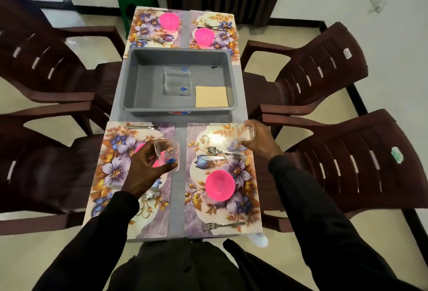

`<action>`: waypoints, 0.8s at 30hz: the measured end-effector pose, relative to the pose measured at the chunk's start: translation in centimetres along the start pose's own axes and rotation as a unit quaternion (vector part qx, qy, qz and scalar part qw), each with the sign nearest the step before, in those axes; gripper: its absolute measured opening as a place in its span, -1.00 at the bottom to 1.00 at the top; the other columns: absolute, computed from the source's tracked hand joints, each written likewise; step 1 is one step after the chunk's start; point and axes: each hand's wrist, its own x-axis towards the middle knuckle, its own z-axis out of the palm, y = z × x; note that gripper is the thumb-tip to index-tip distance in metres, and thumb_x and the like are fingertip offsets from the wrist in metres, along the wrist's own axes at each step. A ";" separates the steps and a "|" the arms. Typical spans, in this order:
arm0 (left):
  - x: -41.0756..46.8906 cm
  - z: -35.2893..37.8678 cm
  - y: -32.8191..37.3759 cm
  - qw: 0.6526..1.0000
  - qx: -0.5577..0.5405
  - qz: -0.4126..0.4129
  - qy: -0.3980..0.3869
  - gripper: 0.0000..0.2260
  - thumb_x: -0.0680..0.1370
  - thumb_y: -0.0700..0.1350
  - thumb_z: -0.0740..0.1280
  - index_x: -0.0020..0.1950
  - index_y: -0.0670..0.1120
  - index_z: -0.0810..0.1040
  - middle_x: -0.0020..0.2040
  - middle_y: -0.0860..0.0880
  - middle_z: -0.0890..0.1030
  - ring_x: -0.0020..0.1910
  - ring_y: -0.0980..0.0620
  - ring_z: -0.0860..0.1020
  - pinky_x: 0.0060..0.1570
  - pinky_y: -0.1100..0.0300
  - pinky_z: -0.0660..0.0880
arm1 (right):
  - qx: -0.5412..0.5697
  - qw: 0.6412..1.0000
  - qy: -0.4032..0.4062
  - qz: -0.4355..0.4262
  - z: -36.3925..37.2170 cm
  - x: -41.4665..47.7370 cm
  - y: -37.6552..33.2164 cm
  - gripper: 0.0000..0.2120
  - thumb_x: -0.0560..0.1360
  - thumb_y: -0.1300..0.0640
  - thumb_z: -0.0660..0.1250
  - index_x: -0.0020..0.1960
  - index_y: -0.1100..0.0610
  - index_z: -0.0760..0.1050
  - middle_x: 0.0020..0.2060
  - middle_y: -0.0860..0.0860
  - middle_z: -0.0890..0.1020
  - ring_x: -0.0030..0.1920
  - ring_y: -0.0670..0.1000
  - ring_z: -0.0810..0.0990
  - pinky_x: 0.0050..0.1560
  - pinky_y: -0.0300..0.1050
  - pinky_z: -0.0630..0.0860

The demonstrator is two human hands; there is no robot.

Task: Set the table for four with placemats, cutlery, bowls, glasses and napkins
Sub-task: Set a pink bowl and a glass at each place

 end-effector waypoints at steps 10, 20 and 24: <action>-0.8 -0.5 -0.7 0.998 0.020 -0.014 0.051 -0.43 0.35 -0.20 0.64 0.32 -0.01 0.58 0.24 0.03 0.66 0.25 0.04 0.62 0.33 -0.07 0.52 | -0.057 0.995 -0.078 -0.021 2.4 3.7 0.8 -0.48 0.34 0.17 0.63 0.24 0.12 0.53 0.11 0.06 0.64 0.09 0.06 0.62 0.06 0.00 0.61; -1.0 -0.8 -1.2 0.997 0.034 -0.020 0.069 -0.41 0.35 -0.18 0.64 0.35 -0.09 0.55 0.25 -0.02 0.65 0.26 0.00 0.60 0.32 -0.07 0.53 | -0.077 0.992 -0.093 -0.022 2.9 3.5 1.1 -0.37 0.35 0.18 0.63 0.35 0.18 0.48 0.24 0.14 0.59 0.20 0.11 0.57 0.13 -0.07 0.53; -1.1 -0.9 -1.2 0.997 0.037 -0.019 0.072 -0.40 0.35 -0.17 0.64 0.35 -0.08 0.55 0.25 -0.01 0.64 0.26 0.01 0.60 0.32 -0.05 0.53 | -0.078 0.991 -0.109 -0.023 2.6 3.4 1.1 -0.37 0.37 0.19 0.62 0.37 0.18 0.46 0.26 0.15 0.58 0.22 0.12 0.56 0.14 -0.08 0.51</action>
